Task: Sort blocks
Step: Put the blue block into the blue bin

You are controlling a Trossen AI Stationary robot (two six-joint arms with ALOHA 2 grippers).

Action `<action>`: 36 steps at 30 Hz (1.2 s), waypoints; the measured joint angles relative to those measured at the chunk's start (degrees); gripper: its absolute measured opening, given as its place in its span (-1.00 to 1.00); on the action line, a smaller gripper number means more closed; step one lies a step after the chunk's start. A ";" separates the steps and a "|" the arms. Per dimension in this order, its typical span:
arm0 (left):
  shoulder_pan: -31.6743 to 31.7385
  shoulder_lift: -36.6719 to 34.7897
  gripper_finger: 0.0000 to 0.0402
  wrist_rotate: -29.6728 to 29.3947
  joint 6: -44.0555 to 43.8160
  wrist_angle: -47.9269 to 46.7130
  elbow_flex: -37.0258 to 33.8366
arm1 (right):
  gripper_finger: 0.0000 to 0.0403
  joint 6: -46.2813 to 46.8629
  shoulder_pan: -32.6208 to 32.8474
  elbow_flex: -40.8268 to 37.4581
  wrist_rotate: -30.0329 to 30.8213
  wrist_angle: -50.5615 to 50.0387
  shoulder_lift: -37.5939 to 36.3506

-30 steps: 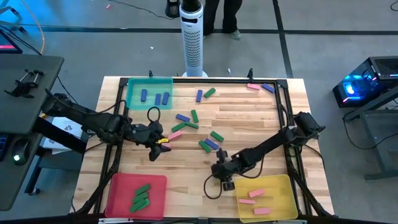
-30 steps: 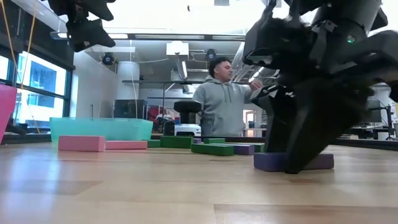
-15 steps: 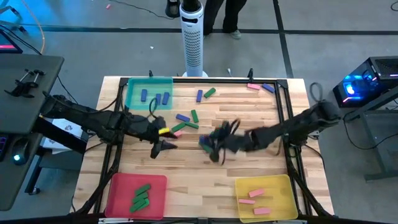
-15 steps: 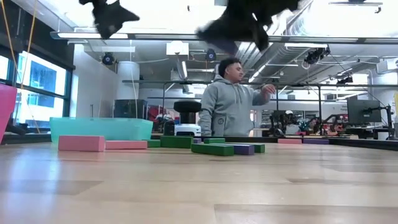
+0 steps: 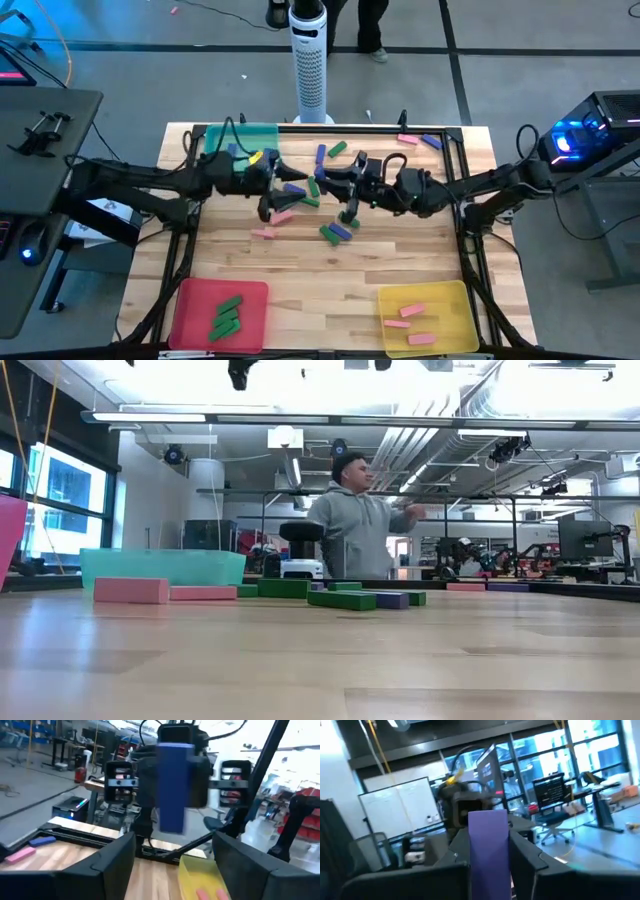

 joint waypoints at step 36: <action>1.66 12.00 -0.65 7.23 -15.84 13.19 0.00 | -0.14 5.61 -0.54 0.02 -0.71 -2.99 -1.73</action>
